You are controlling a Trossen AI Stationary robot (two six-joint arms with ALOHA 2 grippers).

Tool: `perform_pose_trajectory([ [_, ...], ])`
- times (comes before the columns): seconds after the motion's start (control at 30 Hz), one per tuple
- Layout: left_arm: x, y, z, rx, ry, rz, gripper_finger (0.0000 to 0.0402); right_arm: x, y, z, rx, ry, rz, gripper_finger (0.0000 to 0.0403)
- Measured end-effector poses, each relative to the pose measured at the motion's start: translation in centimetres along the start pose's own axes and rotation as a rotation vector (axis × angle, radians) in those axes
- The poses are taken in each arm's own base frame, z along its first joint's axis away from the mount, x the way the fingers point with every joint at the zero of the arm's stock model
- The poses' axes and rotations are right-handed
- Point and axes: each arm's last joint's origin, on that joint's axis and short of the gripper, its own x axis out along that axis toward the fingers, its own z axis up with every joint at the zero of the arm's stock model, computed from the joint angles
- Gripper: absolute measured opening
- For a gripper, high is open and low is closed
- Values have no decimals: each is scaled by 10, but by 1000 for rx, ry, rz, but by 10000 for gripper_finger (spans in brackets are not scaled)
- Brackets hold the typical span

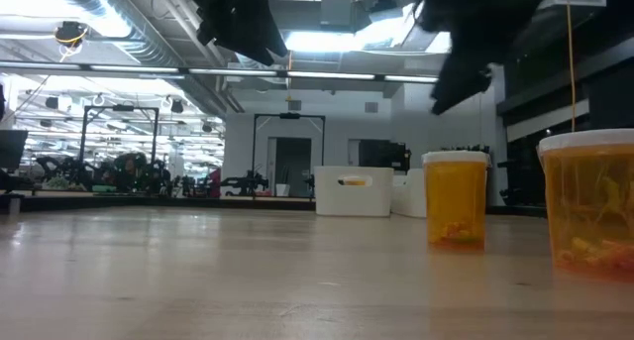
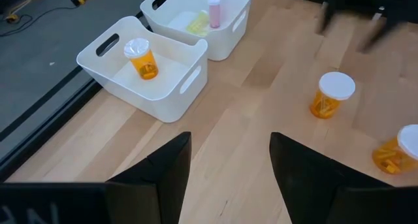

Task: Pick and place medicine bottles into bin by pill shape (circle, oval)
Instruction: Put the large orange medicine pill bottle into the left white bin

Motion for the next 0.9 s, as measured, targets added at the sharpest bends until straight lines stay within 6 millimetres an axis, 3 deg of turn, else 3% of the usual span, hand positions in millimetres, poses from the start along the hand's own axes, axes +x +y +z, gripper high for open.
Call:
perform_pose_trajectory([
  [0.17,0,0,0,0,1,0,199,-11,38,-34,-63,130,43,236],
  [0.43,0,0,0,-8,0,-1,199,-15,51,-61,56,125,-186,236],
  [0.6,0,0,0,-8,0,-1,199,3,55,-66,44,182,-233,236],
  [0.9,0,0,0,-6,2,-1,199,55,53,-66,-15,273,-262,236],
])
